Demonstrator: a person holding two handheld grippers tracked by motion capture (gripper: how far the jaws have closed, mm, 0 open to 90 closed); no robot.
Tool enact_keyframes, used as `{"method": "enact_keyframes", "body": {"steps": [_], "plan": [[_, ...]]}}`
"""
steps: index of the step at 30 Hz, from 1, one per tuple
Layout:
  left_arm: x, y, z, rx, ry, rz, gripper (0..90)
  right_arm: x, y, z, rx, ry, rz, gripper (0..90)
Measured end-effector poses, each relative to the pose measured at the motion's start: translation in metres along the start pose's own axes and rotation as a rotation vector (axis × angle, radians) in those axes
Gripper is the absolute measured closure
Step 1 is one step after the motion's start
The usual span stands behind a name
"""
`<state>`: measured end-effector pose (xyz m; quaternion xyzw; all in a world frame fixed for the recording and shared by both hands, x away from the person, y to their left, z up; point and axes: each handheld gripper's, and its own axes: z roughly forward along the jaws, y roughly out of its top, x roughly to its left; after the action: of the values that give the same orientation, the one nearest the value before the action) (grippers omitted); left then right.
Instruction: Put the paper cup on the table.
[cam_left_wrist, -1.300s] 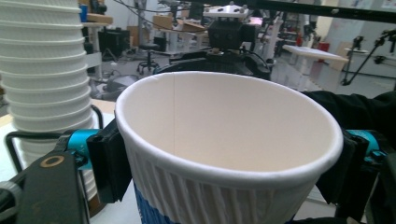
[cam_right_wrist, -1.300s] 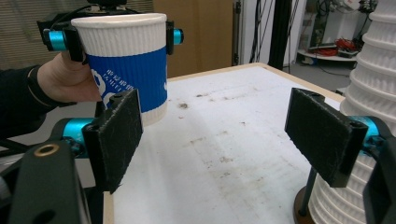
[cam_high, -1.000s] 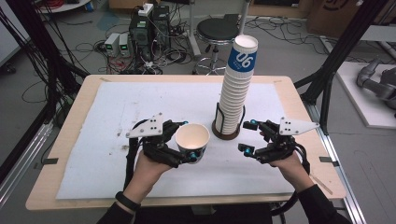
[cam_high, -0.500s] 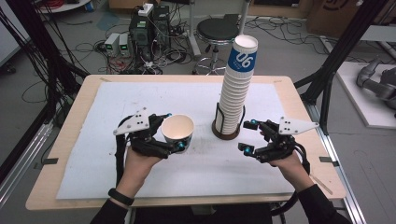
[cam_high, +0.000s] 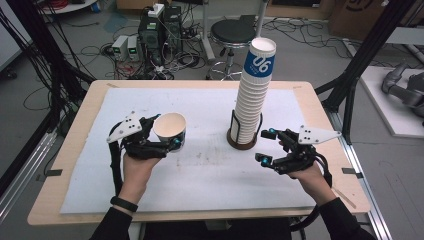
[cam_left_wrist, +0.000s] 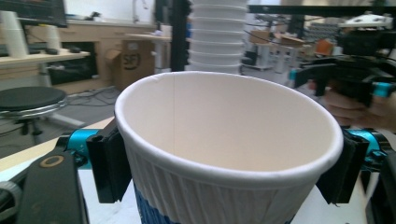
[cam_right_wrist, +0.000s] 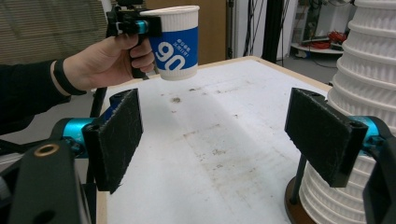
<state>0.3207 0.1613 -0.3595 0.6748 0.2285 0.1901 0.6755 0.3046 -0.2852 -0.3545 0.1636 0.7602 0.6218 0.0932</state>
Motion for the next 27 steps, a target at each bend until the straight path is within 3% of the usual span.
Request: {"method": "enact_keyframes", "body": {"steps": [8,18,27], "plan": [[0.015,-0.007,-0.005,-0.002,0.079,0.004,20.5,-0.003,0.0,-0.003,-0.007,-0.031,0.009,19.5],[0.034,-0.017,-0.008,-0.006,0.146,0.002,20.4,-0.004,-0.001,-0.004,-0.012,-0.035,0.012,19.5],[0.054,-0.035,-0.011,0.017,0.219,-0.026,20.4,-0.004,-0.002,-0.004,-0.013,-0.04,0.013,19.5]]}}
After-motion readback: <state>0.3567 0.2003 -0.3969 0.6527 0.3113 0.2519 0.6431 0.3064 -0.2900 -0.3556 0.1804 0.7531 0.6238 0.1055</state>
